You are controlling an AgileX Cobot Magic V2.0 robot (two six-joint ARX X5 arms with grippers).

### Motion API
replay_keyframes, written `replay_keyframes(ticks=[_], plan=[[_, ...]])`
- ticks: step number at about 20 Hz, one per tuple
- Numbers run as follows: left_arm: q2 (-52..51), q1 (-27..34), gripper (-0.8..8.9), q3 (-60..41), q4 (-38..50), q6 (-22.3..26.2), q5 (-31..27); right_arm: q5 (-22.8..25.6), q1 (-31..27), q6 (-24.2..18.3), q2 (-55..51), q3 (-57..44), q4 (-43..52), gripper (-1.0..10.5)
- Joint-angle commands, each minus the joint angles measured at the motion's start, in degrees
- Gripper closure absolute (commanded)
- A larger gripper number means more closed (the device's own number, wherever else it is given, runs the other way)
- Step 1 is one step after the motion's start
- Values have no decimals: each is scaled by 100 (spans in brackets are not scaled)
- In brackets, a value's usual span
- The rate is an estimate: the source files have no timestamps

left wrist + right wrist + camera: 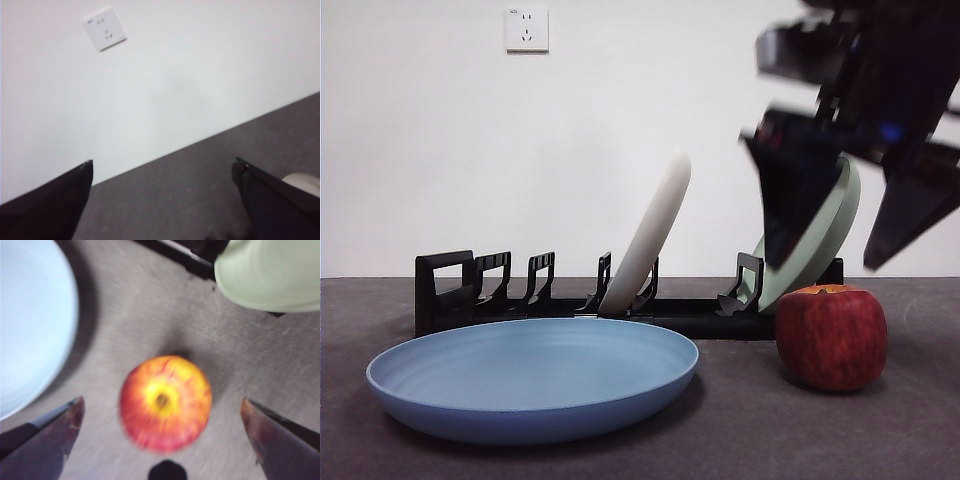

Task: Take the blue plate from the plate rack,put the plate on the table,take the apple from the table,put the apple in the plate

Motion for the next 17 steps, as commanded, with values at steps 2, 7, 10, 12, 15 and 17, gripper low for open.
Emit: replay_keyframes(ticks=[2,7,10,12,15,17], plan=[[42,142,345,15,-424,28,2,28,15,-107,638,17,321,344],[42,153,345,15,-625,15,7,-11,15,-81,1316,17,468,361],[42,153,345,15,-682,15,4,-7,15,48,1390,17,459,767],[42,157,345,15,-682,17,2,-4,15,52,1384,17,457,953],[42,229,345,15,-684,17,7,-7,31,77,1325,33,435,956],[42,297,345,15,-682,20,13,-13,116,177,1180,164,267,956]])
